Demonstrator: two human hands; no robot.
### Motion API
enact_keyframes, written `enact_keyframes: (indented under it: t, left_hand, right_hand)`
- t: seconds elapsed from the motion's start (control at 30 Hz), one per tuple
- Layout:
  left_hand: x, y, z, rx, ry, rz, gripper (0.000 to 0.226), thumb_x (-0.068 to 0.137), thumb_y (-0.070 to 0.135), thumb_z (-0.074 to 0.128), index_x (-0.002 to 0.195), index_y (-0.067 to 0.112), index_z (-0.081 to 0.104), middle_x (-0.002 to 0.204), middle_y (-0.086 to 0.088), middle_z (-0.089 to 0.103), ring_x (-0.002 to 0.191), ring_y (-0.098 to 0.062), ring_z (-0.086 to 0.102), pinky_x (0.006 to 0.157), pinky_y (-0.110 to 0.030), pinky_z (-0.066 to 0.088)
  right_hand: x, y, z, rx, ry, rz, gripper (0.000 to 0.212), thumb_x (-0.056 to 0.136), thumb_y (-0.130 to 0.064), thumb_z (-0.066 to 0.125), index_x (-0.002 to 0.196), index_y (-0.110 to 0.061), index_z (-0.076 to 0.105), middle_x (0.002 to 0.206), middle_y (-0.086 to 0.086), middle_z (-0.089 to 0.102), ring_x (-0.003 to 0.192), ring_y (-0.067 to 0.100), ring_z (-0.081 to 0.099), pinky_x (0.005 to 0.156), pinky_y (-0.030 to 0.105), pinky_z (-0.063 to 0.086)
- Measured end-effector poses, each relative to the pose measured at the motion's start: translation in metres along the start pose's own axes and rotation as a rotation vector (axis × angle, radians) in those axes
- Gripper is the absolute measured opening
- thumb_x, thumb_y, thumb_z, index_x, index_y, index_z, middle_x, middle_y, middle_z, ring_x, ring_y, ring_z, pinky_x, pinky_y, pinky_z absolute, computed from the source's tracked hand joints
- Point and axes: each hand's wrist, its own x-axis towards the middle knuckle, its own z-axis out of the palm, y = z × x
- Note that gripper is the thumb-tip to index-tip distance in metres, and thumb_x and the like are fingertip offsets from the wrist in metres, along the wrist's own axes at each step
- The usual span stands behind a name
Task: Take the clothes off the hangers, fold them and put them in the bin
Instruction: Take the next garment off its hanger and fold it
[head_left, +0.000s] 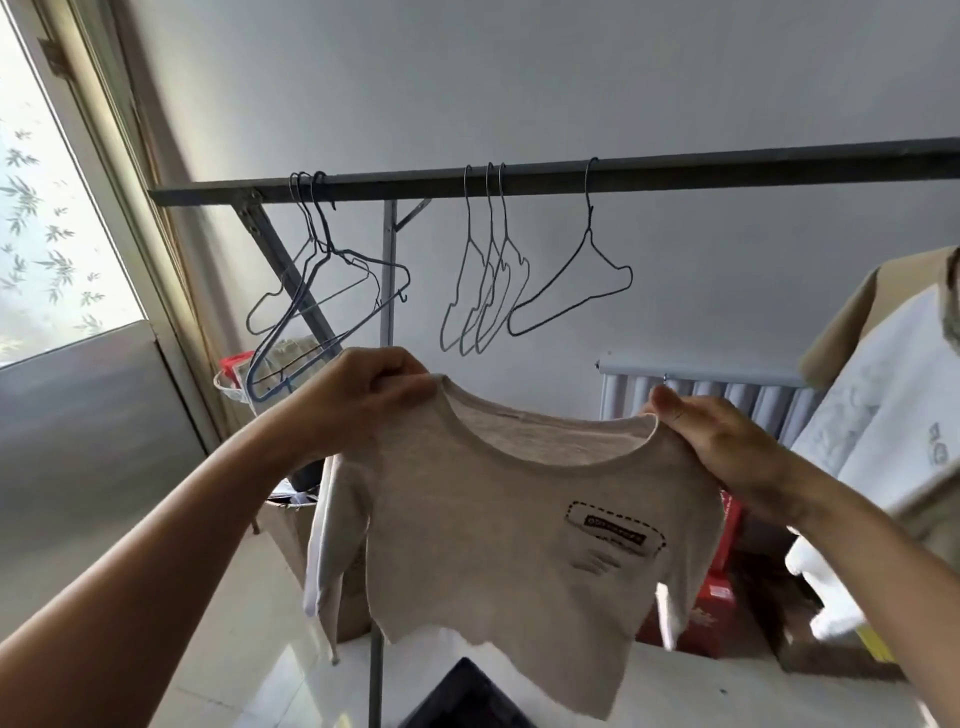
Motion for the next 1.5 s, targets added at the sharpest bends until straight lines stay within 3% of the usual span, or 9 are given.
enact_keyframes:
  t: [0.17, 0.37, 0.57, 0.7, 0.9, 1.07, 1.27, 1.37, 1.5]
  left_hand:
    - [-0.010, 0.003, 0.004, -0.219, 0.001, -0.082, 0.029, 0.089, 0.040, 0.064, 0.078, 0.014, 0.071, 0.067, 0.001, 0.059, 0.063, -0.006, 0.053, 0.057, -0.021, 0.042]
    - [-0.013, 0.012, 0.032, -0.458, 0.208, -0.324, 0.024, 0.089, 0.037, 0.068, 0.078, 0.016, 0.073, 0.066, 0.003, 0.066, 0.062, -0.011, 0.060, 0.056, -0.024, 0.049]
    - [-0.027, 0.045, 0.097, -0.605, 0.307, -0.345, 0.027, 0.094, 0.034, 0.062, 0.082, 0.010, 0.066, 0.064, -0.002, 0.056, 0.056, -0.013, 0.048, 0.050, -0.024, 0.040]
    - [-0.031, 0.062, 0.127, -0.689, 0.293, -0.310, 0.024, 0.088, 0.038, 0.066, 0.076, 0.017, 0.065, 0.064, 0.001, 0.061, 0.060, -0.012, 0.052, 0.056, -0.032, 0.044]
    - [-0.035, 0.080, 0.130, -0.770, 0.229, -0.304, 0.019, 0.098, 0.026, 0.058, 0.085, 0.013, 0.063, 0.071, -0.004, 0.067, 0.063, -0.016, 0.064, 0.053, -0.030, 0.051]
    - [-0.047, 0.095, 0.120, -0.938, 0.107, -0.266, 0.035, 0.102, 0.037, 0.043, 0.106, 0.007, 0.062, 0.088, -0.008, 0.073, 0.080, -0.020, 0.074, 0.059, -0.033, 0.058]
    - [-0.045, 0.049, 0.103, -0.697, 0.305, -0.223, 0.044, 0.080, 0.046, 0.059, 0.118, 0.025, 0.065, 0.107, -0.002, 0.065, 0.098, -0.015, 0.067, 0.079, -0.031, 0.058]
    - [-0.038, 0.032, 0.097, -0.738, 0.029, -0.266, 0.066, 0.080, 0.056, 0.067, 0.136, 0.024, 0.054, 0.123, 0.012, 0.065, 0.108, 0.009, 0.060, 0.103, -0.023, 0.044]
    - [-0.024, 0.034, 0.097, -0.910, -0.167, -0.192, 0.037, 0.083, 0.039, 0.066, 0.107, 0.013, 0.073, 0.106, -0.003, 0.074, 0.096, -0.012, 0.069, 0.088, -0.028, 0.051]
  right_hand:
    - [-0.015, -0.019, -0.016, -0.049, -0.132, -0.028, 0.027, 0.081, -0.030, 0.066, 0.094, -0.007, 0.070, 0.090, 0.010, 0.073, 0.084, 0.019, 0.070, 0.070, 0.025, 0.053]
    - [-0.004, -0.006, 0.014, 0.034, 0.284, -0.017, 0.034, 0.081, -0.034, 0.073, 0.077, -0.002, 0.064, 0.072, 0.013, 0.057, 0.069, 0.023, 0.053, 0.068, 0.037, 0.045]
    - [-0.015, -0.015, 0.069, 0.056, 0.442, -0.066, 0.028, 0.089, -0.032, 0.066, 0.075, -0.007, 0.066, 0.063, 0.007, 0.058, 0.058, 0.013, 0.050, 0.055, 0.027, 0.043]
    - [-0.020, -0.018, 0.092, 0.069, 0.404, -0.111, 0.027, 0.093, -0.036, 0.061, 0.083, -0.012, 0.069, 0.074, 0.006, 0.071, 0.070, 0.022, 0.067, 0.066, 0.041, 0.057]
    - [-0.023, -0.020, 0.092, 0.037, 0.352, -0.148, 0.018, 0.095, -0.032, 0.057, 0.093, -0.019, 0.068, 0.082, -0.003, 0.073, 0.078, 0.007, 0.071, 0.070, 0.032, 0.059]
    - [-0.026, -0.021, 0.088, 0.070, 0.217, -0.121, 0.035, 0.084, -0.053, 0.062, 0.102, -0.023, 0.063, 0.093, -0.005, 0.073, 0.087, 0.009, 0.072, 0.075, 0.039, 0.060]
    - [-0.029, -0.017, 0.063, 0.109, 0.109, -0.185, 0.009, 0.097, -0.018, 0.056, 0.092, -0.014, 0.062, 0.085, 0.001, 0.067, 0.082, 0.010, 0.062, 0.072, 0.019, 0.049]
    - [-0.028, -0.020, 0.055, 0.250, 0.006, -0.212, 0.011, 0.094, -0.013, 0.055, 0.090, -0.003, 0.057, 0.082, 0.005, 0.060, 0.079, 0.010, 0.056, 0.071, 0.017, 0.046]
    - [-0.026, -0.024, 0.048, 0.315, -0.077, -0.219, 0.018, 0.091, -0.023, 0.058, 0.087, -0.006, 0.057, 0.084, 0.007, 0.058, 0.082, 0.015, 0.054, 0.075, 0.024, 0.043]
